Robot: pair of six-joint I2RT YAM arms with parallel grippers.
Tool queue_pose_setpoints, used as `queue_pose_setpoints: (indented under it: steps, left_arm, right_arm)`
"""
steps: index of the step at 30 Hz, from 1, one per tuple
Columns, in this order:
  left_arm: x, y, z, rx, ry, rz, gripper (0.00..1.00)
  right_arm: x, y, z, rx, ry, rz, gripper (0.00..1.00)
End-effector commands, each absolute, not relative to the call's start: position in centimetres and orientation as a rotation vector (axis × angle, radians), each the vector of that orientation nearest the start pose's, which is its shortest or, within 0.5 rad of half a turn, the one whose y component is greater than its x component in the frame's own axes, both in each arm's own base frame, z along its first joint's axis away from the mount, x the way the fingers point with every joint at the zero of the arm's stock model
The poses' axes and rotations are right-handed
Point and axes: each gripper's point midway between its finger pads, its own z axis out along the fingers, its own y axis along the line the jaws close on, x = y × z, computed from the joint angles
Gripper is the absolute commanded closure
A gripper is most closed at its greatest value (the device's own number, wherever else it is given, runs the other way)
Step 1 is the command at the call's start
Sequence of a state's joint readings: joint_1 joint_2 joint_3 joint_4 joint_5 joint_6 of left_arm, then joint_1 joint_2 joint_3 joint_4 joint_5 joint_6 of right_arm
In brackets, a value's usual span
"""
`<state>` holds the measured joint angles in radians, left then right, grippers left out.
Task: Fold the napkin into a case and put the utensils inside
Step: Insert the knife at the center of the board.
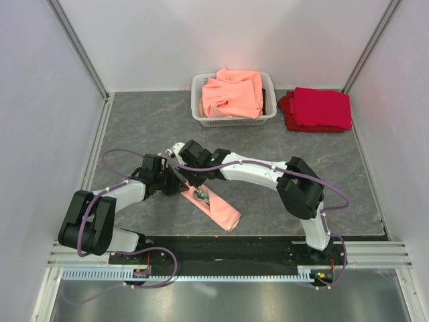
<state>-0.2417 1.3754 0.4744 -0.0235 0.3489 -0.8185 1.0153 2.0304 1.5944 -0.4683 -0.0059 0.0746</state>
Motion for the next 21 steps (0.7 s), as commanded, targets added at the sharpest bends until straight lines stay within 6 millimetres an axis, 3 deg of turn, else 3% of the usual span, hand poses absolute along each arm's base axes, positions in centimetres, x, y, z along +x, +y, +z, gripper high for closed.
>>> queue_pose_setpoints:
  steps: [1, 21]
  left_arm:
    - [25.3, -14.5, 1.2, -0.662, 2.556, -0.786, 0.98]
    - [25.0, -14.1, 1.3, -0.696, 2.543, -0.766, 0.98]
  right_arm:
    - [24.5, 42.1, 8.4, -1.182, 2.272, 0.463, 1.00]
    - [21.5, 39.5, 6.2, -1.209, 2.334, 0.449, 1.00]
